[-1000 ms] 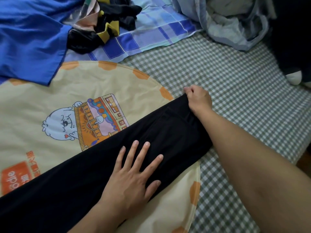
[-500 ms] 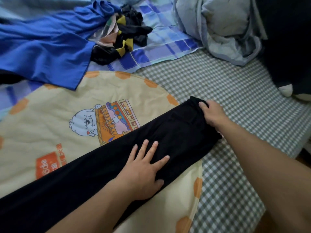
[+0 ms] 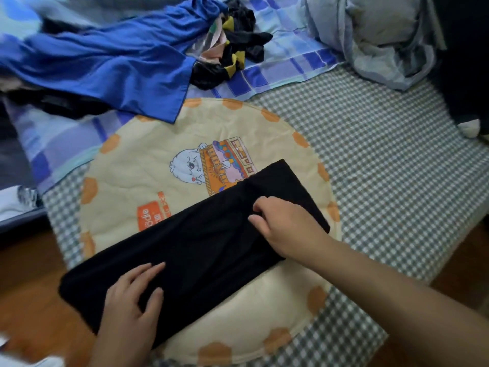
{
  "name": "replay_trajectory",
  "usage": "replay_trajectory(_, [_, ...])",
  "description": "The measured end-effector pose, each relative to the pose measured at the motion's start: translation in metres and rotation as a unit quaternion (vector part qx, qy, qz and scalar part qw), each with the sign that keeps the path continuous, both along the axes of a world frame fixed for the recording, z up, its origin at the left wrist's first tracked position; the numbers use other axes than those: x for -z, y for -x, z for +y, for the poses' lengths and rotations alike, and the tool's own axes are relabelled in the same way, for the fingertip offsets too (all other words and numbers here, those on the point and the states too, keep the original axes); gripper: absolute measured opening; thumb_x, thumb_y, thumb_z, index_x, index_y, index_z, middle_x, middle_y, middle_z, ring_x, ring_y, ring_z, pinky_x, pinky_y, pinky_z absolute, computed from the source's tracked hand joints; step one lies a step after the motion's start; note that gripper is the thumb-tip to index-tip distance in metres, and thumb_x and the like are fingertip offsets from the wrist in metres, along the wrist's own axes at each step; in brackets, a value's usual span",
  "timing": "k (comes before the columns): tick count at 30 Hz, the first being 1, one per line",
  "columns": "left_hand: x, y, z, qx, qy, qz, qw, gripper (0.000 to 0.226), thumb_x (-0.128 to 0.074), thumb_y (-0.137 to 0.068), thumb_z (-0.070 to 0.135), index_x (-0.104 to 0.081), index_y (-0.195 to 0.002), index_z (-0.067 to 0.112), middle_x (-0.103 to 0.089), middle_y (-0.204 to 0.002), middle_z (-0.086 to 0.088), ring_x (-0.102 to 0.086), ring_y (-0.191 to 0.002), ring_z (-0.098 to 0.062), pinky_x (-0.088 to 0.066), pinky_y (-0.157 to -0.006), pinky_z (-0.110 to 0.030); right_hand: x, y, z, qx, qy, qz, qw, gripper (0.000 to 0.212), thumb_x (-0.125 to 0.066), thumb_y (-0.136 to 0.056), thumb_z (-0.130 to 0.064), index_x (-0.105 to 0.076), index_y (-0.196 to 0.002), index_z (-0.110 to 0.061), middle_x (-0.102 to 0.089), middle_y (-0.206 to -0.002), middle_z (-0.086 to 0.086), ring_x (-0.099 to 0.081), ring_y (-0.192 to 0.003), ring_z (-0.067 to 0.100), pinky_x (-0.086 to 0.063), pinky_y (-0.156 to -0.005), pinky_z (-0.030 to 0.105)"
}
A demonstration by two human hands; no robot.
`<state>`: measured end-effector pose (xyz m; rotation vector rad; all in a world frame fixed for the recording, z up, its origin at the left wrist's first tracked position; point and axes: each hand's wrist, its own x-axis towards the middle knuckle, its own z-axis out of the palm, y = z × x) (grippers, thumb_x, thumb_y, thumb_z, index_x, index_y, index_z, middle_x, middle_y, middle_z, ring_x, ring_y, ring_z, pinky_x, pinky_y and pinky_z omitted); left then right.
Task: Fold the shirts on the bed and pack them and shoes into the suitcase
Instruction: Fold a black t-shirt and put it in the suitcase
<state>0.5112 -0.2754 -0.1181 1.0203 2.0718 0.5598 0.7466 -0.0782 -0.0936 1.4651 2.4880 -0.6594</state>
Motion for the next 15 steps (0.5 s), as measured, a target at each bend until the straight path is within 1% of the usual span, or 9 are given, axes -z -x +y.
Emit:
replay_trajectory(1, [0.009,0.006,-0.010,-0.007,0.015,0.038,0.999,0.047,-0.071,-0.091,0.008,-0.064,-0.126,0.038,-0.057,-0.137,-0.002,-0.043,-0.132,-0.030,-0.029,-0.114,-0.047,0.012,-0.001,-0.006,0.006,-0.042,0.013,0.999,0.030,-0.046,-0.101,-0.047,-0.058,-0.114,-0.023,-0.058,-0.107,-0.002,-0.056,-0.100,0.024,-0.048,-0.085,0.041])
replay_trajectory(3, [0.025,0.020,-0.026,-0.029,0.029,0.093,0.995,0.050,-0.073,-0.089,0.012,-0.063,-0.134,0.031,-0.046,-0.150,-0.013,-0.033,-0.139,-0.039,-0.024,-0.117,-0.056,0.031,-0.003,-0.008,0.049,-0.121,0.027,0.991,0.042,-0.046,-0.099,-0.047,-0.057,-0.130,-0.020,-0.053,-0.132,0.004,-0.047,-0.122,0.027,-0.046,-0.100,0.046])
replay_trajectory(5, [0.035,0.034,-0.034,-0.052,0.050,0.122,0.990,0.052,-0.066,-0.095,0.028,-0.053,-0.146,0.032,-0.026,-0.162,-0.015,-0.017,-0.148,-0.038,-0.018,-0.120,-0.056,0.043,-0.001,0.000,0.100,-0.129,0.016,0.986,0.058,-0.039,-0.102,-0.051,-0.037,-0.153,-0.023,-0.026,-0.162,0.006,-0.016,-0.150,0.029,-0.023,-0.122,0.049])
replay_trajectory(6, [0.041,0.041,-0.036,-0.050,0.052,0.138,0.988,0.054,-0.059,-0.099,0.037,-0.046,-0.151,0.034,-0.017,-0.165,-0.013,-0.010,-0.151,-0.035,-0.016,-0.121,-0.055,0.049,0.002,0.006,0.106,-0.122,0.001,0.987,0.063,-0.034,-0.103,-0.053,-0.023,-0.159,-0.025,-0.010,-0.168,0.003,0.000,-0.154,0.026,-0.009,-0.126,0.048])
replay_trajectory(8, [0.055,0.057,-0.035,-0.026,0.037,0.180,0.983,0.058,-0.046,-0.101,0.046,-0.035,-0.156,0.035,-0.013,-0.166,-0.011,-0.006,-0.153,-0.033,-0.015,-0.120,-0.058,0.067,0.010,0.014,0.072,-0.098,-0.040,0.992,0.069,-0.022,-0.103,-0.059,-0.003,-0.162,-0.027,0.008,-0.169,-0.003,0.017,-0.154,0.021,0.007,-0.125,0.046])
replay_trajectory(10, [0.067,0.074,-0.028,0.002,0.023,0.207,0.978,0.060,-0.037,-0.101,0.049,-0.033,-0.157,0.029,-0.021,-0.164,-0.014,-0.013,-0.152,-0.035,-0.019,-0.119,-0.059,0.092,0.015,0.015,0.018,-0.086,-0.094,0.992,0.074,-0.013,-0.100,-0.064,0.006,-0.161,-0.027,0.014,-0.169,-0.006,0.022,-0.153,0.020,0.012,-0.124,0.046])
replay_trajectory(12, [0.075,0.092,-0.019,0.016,0.038,0.192,0.980,0.059,-0.034,-0.104,0.051,-0.035,-0.156,0.022,-0.036,-0.157,-0.015,-0.025,-0.148,-0.037,-0.025,-0.118,-0.058,0.110,0.017,0.015,0.006,-0.095,-0.120,0.988,0.076,-0.008,-0.098,-0.067,0.005,-0.161,-0.026,0.012,-0.169,-0.007,0.018,-0.154,0.021,0.011,-0.124,0.047])
replay_trajectory(13, [0.076,0.102,-0.015,0.015,0.052,0.184,0.981,0.061,-0.039,-0.101,0.053,-0.040,-0.152,0.020,-0.044,-0.150,-0.015,-0.033,-0.142,-0.037,-0.029,-0.115,-0.057,0.112,0.019,0.016,0.013,-0.098,-0.122,0.988,0.077,-0.008,-0.098,-0.067,0.003,-0.162,-0.027,0.009,-0.169,-0.008,0.015,-0.155,0.021,0.010,-0.124,0.048])
replay_trajectory(15, [0.076,0.121,-0.012,0.025,0.080,0.164,0.983,0.056,-0.050,-0.093,0.057,-0.055,-0.132,0.017,-0.056,-0.126,-0.012,-0.046,-0.123,-0.036,-0.040,-0.105,-0.054,0.109,0.022,0.018,0.029,-0.095,-0.122,0.988,0.076,-0.011,-0.098,-0.067,0.001,-0.162,-0.027,0.007,-0.170,-0.007,0.014,-0.155,0.022,0.008,-0.124,0.051])
